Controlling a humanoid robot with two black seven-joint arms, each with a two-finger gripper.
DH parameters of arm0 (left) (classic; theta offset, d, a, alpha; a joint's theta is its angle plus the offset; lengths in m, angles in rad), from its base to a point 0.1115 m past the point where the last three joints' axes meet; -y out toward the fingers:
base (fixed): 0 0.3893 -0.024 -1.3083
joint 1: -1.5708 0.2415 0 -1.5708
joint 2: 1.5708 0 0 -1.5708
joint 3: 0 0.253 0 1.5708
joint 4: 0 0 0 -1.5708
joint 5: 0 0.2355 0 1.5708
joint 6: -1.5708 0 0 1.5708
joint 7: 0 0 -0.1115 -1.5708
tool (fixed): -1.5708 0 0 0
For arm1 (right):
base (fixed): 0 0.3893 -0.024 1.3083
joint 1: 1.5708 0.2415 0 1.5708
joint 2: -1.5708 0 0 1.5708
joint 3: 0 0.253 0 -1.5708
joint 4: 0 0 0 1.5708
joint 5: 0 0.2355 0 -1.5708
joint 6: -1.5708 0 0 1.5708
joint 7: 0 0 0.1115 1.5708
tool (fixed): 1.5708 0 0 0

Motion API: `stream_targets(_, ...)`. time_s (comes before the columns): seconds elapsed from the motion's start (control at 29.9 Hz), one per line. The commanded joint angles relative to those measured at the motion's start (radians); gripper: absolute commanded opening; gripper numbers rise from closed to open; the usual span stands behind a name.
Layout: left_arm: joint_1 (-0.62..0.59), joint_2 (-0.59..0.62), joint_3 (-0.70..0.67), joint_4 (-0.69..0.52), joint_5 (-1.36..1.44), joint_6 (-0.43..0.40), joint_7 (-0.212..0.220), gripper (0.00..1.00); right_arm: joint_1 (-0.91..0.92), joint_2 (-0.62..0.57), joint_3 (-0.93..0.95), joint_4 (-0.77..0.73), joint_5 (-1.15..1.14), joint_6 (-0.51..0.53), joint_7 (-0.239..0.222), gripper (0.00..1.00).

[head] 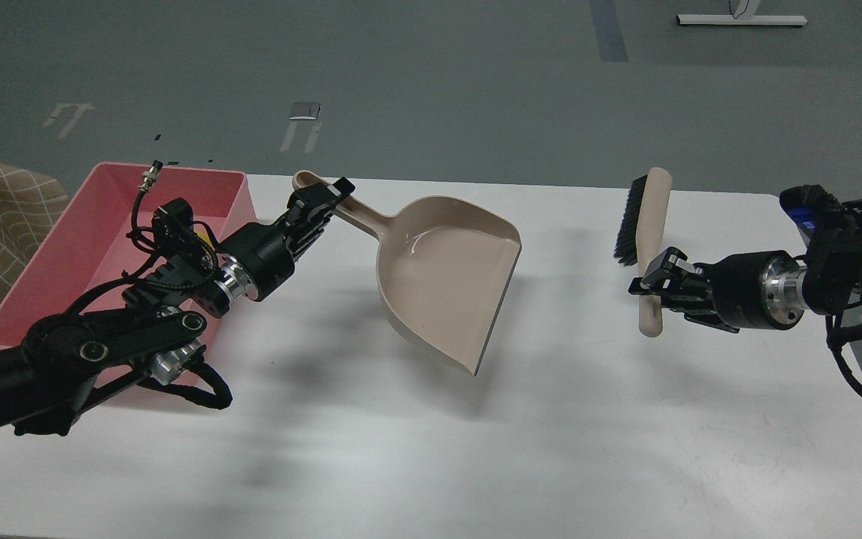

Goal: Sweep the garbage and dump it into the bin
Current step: 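Lower the empty dustpan back onto the table with the left gripper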

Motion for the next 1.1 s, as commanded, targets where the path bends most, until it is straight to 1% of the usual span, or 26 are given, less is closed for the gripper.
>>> stream_targets(0.0,0.022,0.0,-0.001,0.018,-0.001,0.019,0.0,0.0,0.013,-0.001,-0.057,-0.005,-0.008,0.0,0.0,0.01)
stream_targets(0.17,0.057,-0.009,-0.015,0.018,-0.004,0.022,0.0,0.0,0.013,0.0,-0.088,-0.005,-0.01,0.0,0.0,0.01)
stream_targets(0.3,0.068,-0.038,-0.015,0.044,-0.009,0.022,0.0,0.0,0.013,0.0,-0.091,-0.005,-0.01,0.0,0.0,0.02)
stream_targets(0.4,0.082,-0.058,-0.018,0.053,-0.009,0.039,0.0,0.0,0.013,0.0,-0.091,-0.008,-0.01,0.0,0.0,0.02)
stream_targets(0.5,0.085,-0.071,-0.02,0.057,-0.015,0.046,0.0,0.0,0.013,0.0,-0.091,-0.017,-0.01,0.0,0.0,0.03)
stream_targets(0.64,0.089,-0.106,-0.02,0.1,-0.047,0.046,0.0,0.0,0.013,0.003,-0.091,-0.031,-0.01,0.0,0.0,0.04)
stream_targets(0.74,0.089,-0.115,-0.02,0.11,-0.053,0.046,0.0,0.0,0.013,0.008,-0.092,-0.041,-0.01,0.0,0.0,0.05)
stream_targets(1.07,0.105,-0.149,-0.02,0.145,-0.061,0.048,0.0,0.0,0.015,0.02,-0.117,-0.064,-0.01,0.0,0.0,0.06)
